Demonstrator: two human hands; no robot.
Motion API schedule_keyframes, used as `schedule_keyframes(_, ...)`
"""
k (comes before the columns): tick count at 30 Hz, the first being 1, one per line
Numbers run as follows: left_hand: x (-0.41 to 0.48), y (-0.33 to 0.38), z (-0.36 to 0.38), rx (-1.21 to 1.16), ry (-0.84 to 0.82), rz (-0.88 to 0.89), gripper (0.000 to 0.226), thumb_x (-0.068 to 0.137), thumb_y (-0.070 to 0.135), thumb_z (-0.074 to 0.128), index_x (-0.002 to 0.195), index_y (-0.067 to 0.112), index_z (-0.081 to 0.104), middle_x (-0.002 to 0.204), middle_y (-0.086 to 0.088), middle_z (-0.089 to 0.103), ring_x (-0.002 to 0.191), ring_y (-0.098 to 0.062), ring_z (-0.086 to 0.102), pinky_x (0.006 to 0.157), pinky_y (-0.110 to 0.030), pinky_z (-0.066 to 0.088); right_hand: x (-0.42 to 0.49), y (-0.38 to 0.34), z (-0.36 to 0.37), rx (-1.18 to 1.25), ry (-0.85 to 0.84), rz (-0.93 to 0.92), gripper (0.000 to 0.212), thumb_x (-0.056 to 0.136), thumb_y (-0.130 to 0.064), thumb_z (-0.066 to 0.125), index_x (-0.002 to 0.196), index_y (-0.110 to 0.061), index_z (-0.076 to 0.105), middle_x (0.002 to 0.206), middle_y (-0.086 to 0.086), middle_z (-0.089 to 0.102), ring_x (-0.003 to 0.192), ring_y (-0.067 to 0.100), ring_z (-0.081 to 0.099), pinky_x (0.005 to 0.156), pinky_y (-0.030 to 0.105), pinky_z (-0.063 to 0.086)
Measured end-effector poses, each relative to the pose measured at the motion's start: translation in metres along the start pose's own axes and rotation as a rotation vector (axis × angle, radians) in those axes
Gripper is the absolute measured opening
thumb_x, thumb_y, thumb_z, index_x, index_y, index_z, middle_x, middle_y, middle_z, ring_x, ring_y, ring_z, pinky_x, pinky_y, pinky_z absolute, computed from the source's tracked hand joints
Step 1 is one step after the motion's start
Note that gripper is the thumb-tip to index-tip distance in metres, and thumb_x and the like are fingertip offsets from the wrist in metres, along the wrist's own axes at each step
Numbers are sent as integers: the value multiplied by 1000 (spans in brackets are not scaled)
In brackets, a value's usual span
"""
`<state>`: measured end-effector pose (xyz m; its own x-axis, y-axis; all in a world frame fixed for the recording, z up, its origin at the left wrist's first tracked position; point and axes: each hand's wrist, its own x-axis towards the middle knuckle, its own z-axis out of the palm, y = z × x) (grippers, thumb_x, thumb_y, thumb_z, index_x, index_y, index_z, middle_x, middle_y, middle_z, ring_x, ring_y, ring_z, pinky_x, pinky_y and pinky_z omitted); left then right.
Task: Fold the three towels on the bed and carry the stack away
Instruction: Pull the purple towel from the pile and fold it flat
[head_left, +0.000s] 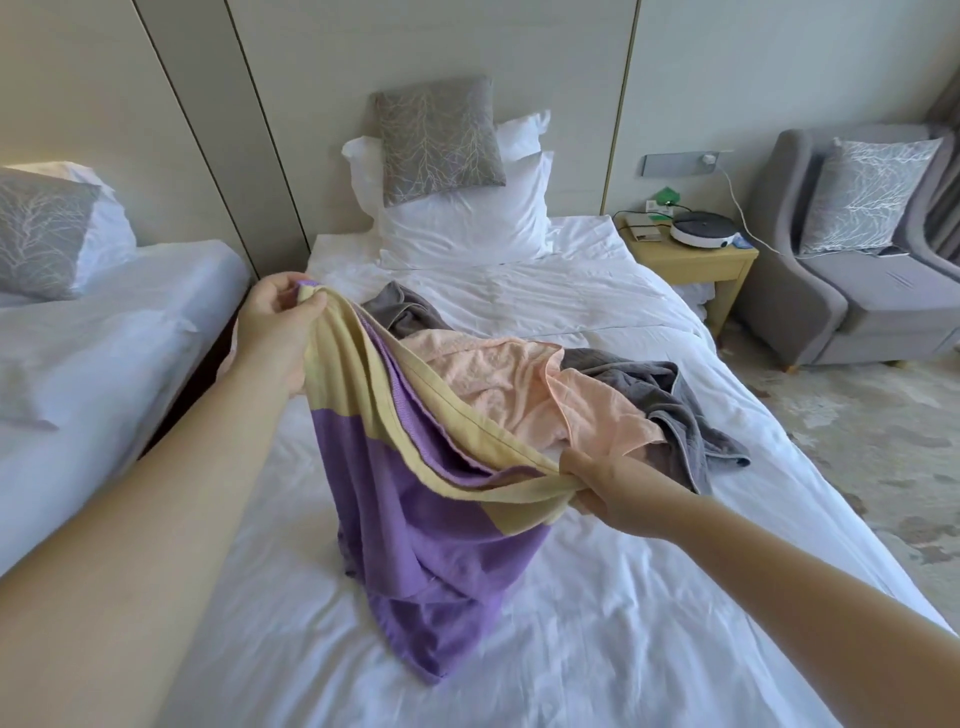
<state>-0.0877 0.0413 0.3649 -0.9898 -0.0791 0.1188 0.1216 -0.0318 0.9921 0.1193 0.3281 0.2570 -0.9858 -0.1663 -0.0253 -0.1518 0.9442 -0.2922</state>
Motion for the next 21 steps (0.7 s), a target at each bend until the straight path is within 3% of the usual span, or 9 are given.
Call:
schedule_keyframes(4,-2,-3,-7,4,20,-16,19,88,8,62,90,27,58,99,0,62,86,-15,61,84,-39,52,2,-8,0,148,-36,-10,12,85,-8,57,97,-9,58,81,-4,54,72,18,51,61,23,34)
schedule_keyframes(8,3,6,-22,11,51,27,24,88,6,62,82,29,57,86,8,61,71,-1,60,67,-21,51,9,0,-21,-71,-140,-23,18,88,-20,60,104,-13,63,108,-1,57,93,19,57,77,27,41)
schedule_keyframes(12,13,20,-44,-4,112,54,23,87,6,63,81,28,58,86,8,61,83,-12,59,80,-27,48,8,8,-43,-442,-271,-49,23,83,-31,57,104,-23,59,101,-1,64,93,25,60,82,39,50)
schedule_keyframes(15,14,25,-45,-8,90,68,23,87,6,63,81,27,57,84,7,60,78,-9,58,77,-26,47,9,5,-45,-554,-351,-73,40,81,-31,55,120,-26,51,105,1,64,90,29,62,77,38,50)
schedule_keyframes(19,10,21,-40,-18,101,69,23,87,6,63,80,27,57,84,8,59,79,-9,57,80,-29,47,14,8,-46,-604,-335,-3,49,80,-47,59,118,-17,61,140,-7,41,89,28,60,73,33,42)
schedule_keyframes(21,10,18,-41,-8,105,63,24,87,6,63,80,28,57,83,10,59,77,-6,57,80,-30,47,12,9,-43,-656,-360,23,51,81,-50,59,119,-16,62,146,-7,32,90,27,60,77,35,40)
